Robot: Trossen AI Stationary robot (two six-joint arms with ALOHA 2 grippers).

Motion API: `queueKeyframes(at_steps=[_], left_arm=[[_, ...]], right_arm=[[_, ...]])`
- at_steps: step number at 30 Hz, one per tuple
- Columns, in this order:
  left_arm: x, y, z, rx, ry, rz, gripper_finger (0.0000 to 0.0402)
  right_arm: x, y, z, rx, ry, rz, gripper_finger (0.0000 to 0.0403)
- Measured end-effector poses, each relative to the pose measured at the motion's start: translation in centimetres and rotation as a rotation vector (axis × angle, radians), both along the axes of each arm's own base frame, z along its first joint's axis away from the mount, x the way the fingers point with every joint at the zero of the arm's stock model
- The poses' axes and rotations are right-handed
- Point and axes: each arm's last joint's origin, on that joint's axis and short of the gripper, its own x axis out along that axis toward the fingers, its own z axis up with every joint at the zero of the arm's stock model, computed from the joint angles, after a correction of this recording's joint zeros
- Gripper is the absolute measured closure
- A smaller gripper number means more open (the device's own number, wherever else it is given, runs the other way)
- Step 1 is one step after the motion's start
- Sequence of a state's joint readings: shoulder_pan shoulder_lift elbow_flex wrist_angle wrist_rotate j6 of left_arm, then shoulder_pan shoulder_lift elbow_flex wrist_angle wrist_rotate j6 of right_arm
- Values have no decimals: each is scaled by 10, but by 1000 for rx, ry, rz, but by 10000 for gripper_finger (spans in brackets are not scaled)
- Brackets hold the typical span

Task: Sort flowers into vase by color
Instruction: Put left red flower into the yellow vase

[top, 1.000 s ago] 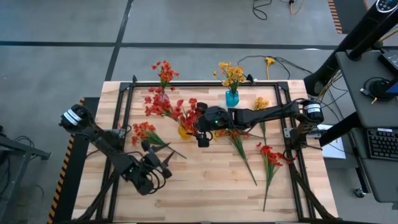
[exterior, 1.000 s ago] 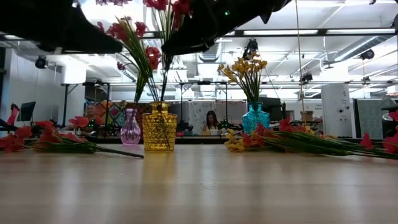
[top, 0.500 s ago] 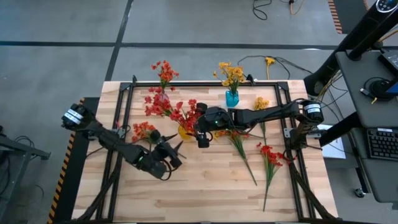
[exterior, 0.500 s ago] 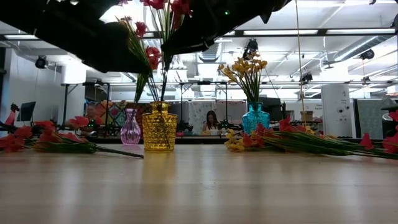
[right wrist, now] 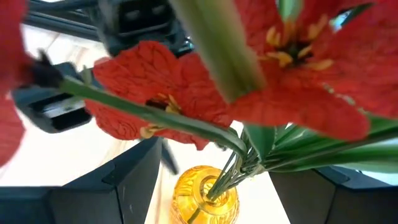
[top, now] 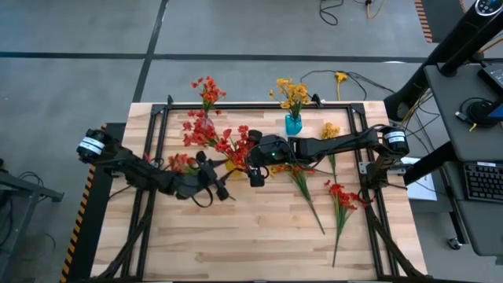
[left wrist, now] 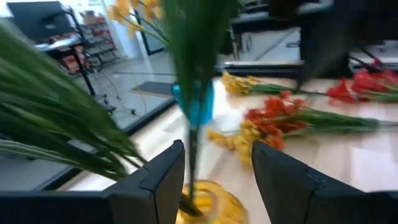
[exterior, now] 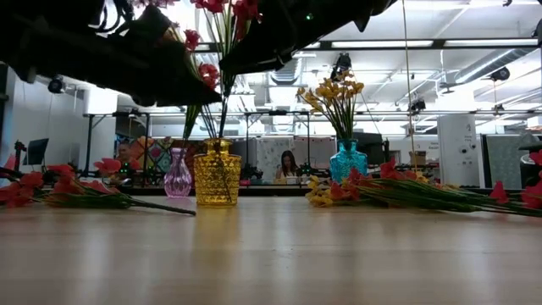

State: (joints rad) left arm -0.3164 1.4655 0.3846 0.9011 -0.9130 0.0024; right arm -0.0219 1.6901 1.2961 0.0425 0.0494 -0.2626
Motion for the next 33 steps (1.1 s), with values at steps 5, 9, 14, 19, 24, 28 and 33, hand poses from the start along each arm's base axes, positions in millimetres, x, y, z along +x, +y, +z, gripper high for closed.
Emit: queueKeyframes(at_steps=[5,9,14,19,24,28,33], left_arm=[[4,5,-1,39,17,-29,232],[9,9,1,75,40,-18,232],[14,14,2,88,47,12,232],[18,15,-1,107,68,42,234],[23,15,-2,117,78,42,258],[24,15,-1,118,78,50,295],[23,14,1,124,72,99,321]], right_arm=[[1,0,1,-1,-17,0,129],[1,0,3,-1,-32,2,129],[1,0,3,0,-38,5,129],[2,0,3,0,-39,5,129],[2,0,4,1,-42,5,129],[2,0,4,1,-41,5,129],[-1,0,8,33,-50,-10,129]])
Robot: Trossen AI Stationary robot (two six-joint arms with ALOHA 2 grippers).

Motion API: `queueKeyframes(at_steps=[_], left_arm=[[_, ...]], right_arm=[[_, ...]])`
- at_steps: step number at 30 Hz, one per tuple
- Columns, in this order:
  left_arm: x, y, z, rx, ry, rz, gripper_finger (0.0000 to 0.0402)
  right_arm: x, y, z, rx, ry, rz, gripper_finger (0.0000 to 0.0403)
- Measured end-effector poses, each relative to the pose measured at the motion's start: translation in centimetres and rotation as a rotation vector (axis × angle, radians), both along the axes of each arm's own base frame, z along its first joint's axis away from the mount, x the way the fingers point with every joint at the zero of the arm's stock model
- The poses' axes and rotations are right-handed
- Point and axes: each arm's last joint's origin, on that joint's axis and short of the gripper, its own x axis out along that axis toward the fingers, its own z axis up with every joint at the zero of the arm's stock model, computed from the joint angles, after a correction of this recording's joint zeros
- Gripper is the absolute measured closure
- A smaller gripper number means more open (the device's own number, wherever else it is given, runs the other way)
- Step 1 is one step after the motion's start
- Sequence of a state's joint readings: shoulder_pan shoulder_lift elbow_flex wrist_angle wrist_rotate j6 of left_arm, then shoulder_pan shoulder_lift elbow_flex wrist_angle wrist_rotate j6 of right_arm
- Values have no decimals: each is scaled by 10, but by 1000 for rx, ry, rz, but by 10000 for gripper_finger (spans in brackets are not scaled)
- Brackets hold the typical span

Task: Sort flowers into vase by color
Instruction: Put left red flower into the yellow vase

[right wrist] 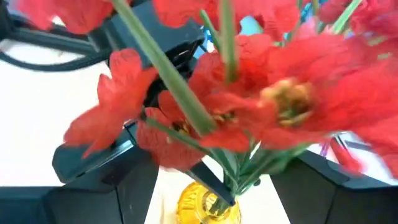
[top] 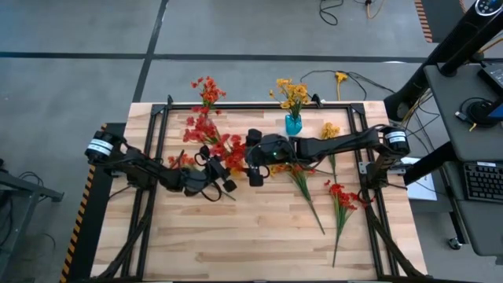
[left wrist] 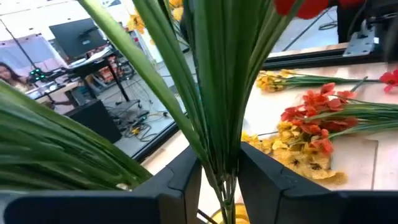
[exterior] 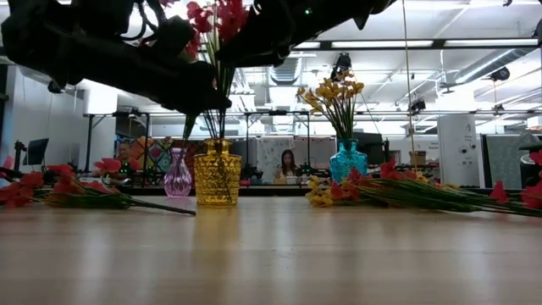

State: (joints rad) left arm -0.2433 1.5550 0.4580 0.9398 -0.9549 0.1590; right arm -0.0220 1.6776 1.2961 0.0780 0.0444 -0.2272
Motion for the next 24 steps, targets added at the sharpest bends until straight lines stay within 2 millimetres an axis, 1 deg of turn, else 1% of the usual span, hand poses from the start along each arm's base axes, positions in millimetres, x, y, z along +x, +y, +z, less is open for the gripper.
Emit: queueKeyframes(at_steps=[2,5,12,17,20,24], left_arm=[[-1,-3,2,0,-5,-8,320],[-3,-7,4,-1,-8,-24,303],[-3,-17,12,0,15,-27,238],[0,-28,13,21,91,7,200],[2,-35,14,15,127,-10,187],[1,-44,18,-5,169,-25,180]], right_arm=[[-2,0,2,18,-2,-7,129],[-4,0,2,36,30,-15,129],[-5,0,-1,62,73,-28,129],[-7,0,0,72,76,-37,129],[-8,-1,2,79,76,-49,129],[-13,-2,7,80,86,-74,129]])
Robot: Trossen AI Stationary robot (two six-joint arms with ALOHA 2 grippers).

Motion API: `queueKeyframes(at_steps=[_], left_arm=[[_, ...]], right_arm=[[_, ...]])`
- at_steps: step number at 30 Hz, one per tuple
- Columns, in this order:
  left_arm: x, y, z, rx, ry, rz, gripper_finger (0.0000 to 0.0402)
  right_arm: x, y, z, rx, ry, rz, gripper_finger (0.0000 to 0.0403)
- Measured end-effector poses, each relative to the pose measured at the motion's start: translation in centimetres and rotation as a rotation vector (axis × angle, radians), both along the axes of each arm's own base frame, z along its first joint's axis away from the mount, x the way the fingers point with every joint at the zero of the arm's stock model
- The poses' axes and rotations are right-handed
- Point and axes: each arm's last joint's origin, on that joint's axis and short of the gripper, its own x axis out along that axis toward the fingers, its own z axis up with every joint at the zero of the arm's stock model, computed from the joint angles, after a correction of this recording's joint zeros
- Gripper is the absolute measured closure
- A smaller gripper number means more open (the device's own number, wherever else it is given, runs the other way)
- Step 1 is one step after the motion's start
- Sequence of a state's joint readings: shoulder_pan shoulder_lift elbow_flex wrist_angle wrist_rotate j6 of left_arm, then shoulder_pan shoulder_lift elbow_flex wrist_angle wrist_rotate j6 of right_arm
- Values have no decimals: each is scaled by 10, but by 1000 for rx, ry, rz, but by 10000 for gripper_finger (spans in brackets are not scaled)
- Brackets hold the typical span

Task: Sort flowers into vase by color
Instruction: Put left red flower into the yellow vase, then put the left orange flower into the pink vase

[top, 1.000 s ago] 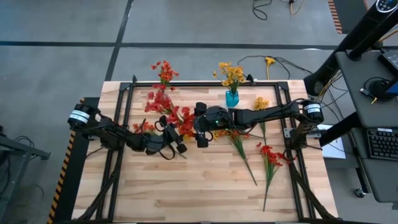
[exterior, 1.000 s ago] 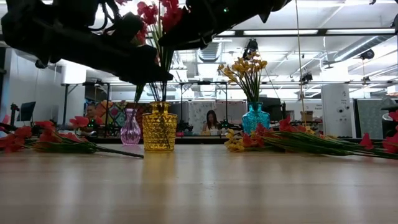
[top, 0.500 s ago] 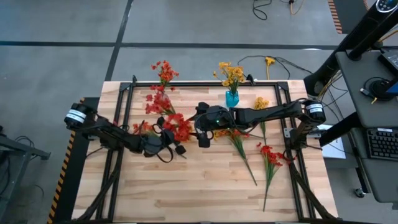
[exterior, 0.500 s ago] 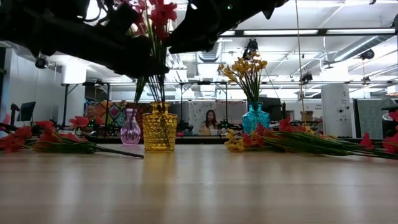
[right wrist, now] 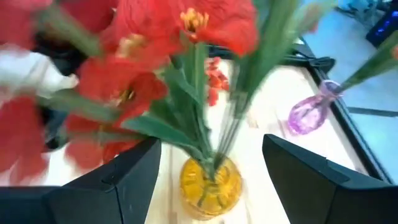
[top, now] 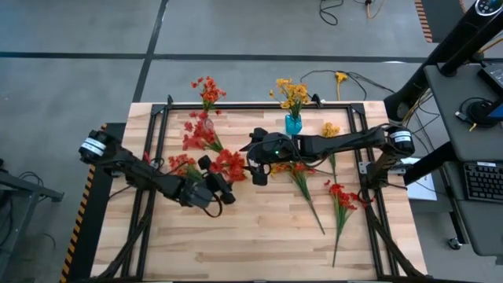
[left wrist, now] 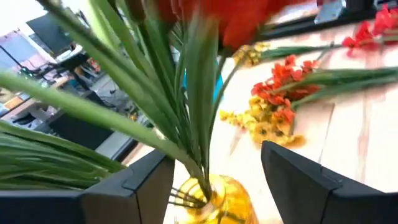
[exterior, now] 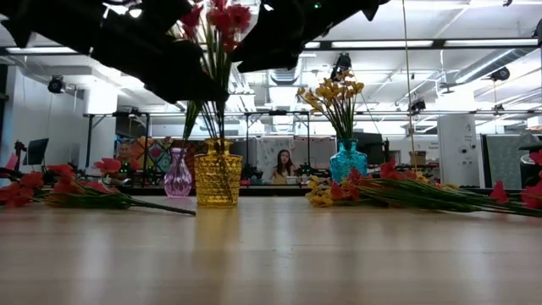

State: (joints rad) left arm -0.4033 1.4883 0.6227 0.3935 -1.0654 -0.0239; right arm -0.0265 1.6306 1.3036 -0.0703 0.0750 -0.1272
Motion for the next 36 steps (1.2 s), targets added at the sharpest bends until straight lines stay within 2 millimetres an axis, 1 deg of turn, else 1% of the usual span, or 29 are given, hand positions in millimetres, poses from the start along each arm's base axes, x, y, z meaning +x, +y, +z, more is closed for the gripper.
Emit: queueKeyframes(at_steps=[3,8,12,15,22,26,30,36], left_arm=[[-2,-3,4,-1,43,16,180],[-6,-1,14,2,109,65,180],[-10,-2,19,5,145,65,180],[-17,-5,23,9,177,49,180],[-27,-18,41,-58,240,-64,180],[-36,-25,49,-112,307,-77,180],[-48,-34,57,-208,374,-87,180],[-61,-56,68,-367,389,-142,180]], right_arm=[[-4,0,6,3,-1,-11,129],[-11,0,15,7,-12,-16,129],[-16,0,18,9,4,-28,129],[-20,-1,20,8,24,-41,129],[-35,-1,30,18,66,-79,129],[-48,-2,34,30,123,-131,129],[-62,-2,33,71,220,-190,129],[-83,0,20,187,437,-306,129]])
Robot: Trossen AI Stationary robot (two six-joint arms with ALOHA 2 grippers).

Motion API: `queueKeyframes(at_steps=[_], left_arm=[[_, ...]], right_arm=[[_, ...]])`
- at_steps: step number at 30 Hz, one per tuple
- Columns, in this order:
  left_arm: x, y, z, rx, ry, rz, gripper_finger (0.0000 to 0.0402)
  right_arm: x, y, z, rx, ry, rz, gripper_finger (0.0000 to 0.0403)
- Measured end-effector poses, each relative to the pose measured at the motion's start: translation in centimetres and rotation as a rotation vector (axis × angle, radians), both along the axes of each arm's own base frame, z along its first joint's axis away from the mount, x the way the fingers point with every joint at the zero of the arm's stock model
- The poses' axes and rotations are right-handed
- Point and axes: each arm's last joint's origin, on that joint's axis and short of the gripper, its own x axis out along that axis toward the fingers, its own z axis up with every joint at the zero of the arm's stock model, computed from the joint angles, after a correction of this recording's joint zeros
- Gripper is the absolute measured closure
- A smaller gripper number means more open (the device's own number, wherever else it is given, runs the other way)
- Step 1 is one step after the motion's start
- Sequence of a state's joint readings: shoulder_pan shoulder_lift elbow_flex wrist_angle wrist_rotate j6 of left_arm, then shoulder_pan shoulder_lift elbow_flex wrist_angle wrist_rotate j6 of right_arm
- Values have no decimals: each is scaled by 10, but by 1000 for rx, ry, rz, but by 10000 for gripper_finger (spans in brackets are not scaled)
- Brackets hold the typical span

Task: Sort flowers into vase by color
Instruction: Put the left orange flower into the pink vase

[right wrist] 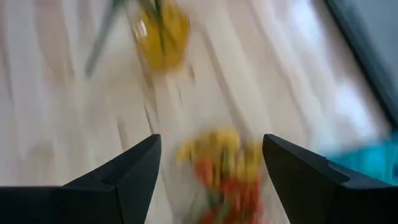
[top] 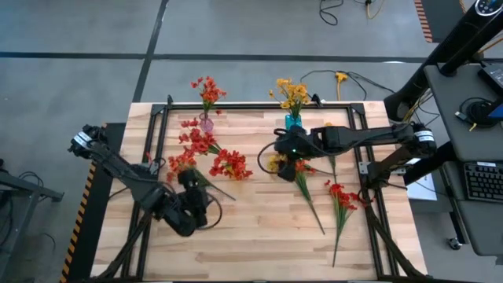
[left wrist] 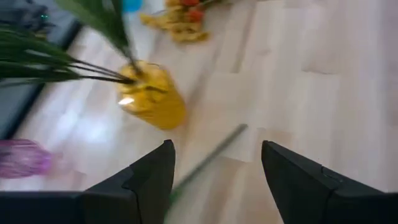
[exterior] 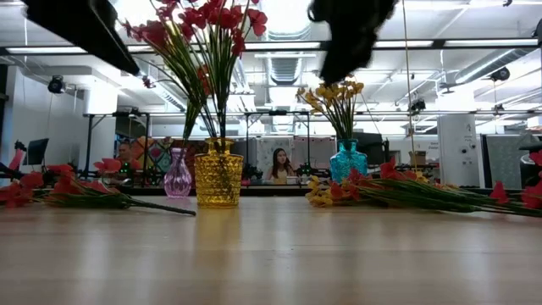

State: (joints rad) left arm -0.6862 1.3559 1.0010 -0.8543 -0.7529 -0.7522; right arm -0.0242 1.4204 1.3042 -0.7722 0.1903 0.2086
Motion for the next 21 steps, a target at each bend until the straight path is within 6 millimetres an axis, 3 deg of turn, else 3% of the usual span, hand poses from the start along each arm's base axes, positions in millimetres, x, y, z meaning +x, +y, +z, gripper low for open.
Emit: queueKeyframes(at_steps=[9,15,21], left_arm=[[-27,-36,1,-257,18,-30,180],[-40,-48,-7,-284,-17,2,180],[-45,-49,-11,-265,0,22,183]], right_arm=[[-25,23,-18,172,253,-165,129],[-18,56,-33,208,165,-108,129],[-3,96,-67,97,-68,22,129]])
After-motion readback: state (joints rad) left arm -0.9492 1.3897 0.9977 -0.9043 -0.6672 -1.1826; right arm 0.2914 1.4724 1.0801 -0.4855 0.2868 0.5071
